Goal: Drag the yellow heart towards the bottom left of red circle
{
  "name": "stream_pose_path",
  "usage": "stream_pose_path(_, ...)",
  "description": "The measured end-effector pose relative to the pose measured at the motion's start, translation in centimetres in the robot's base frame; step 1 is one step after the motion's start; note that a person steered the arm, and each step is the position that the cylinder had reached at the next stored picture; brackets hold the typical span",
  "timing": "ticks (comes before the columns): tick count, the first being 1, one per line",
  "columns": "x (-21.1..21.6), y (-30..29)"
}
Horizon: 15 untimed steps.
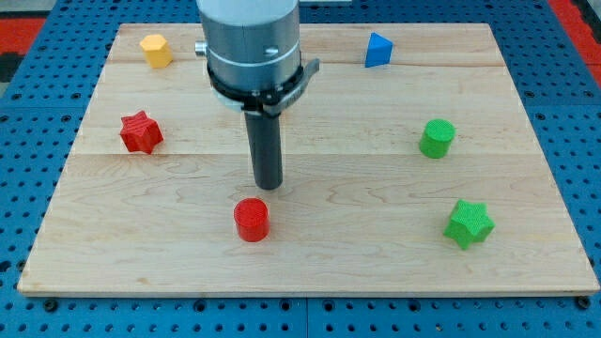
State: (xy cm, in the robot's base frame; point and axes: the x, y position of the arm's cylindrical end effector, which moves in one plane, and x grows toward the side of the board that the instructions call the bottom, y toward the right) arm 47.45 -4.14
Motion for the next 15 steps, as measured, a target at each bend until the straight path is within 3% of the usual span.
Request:
stream_pose_path(4, -14.5, -7.3)
stream_pose_path(6, -13.9, 3.1)
stream_pose_path(7, -13.3, 3.8)
stream_pose_path(9, -3.3, -3.6)
stream_pose_path(10, -2.4, 0.5)
stream_pose_path(11, -7.4, -1.4)
stream_pose_path(12, -9.5, 2.6)
stream_pose_path(14, -9.1, 7.0)
stream_pose_path(15, -6.2, 2.6)
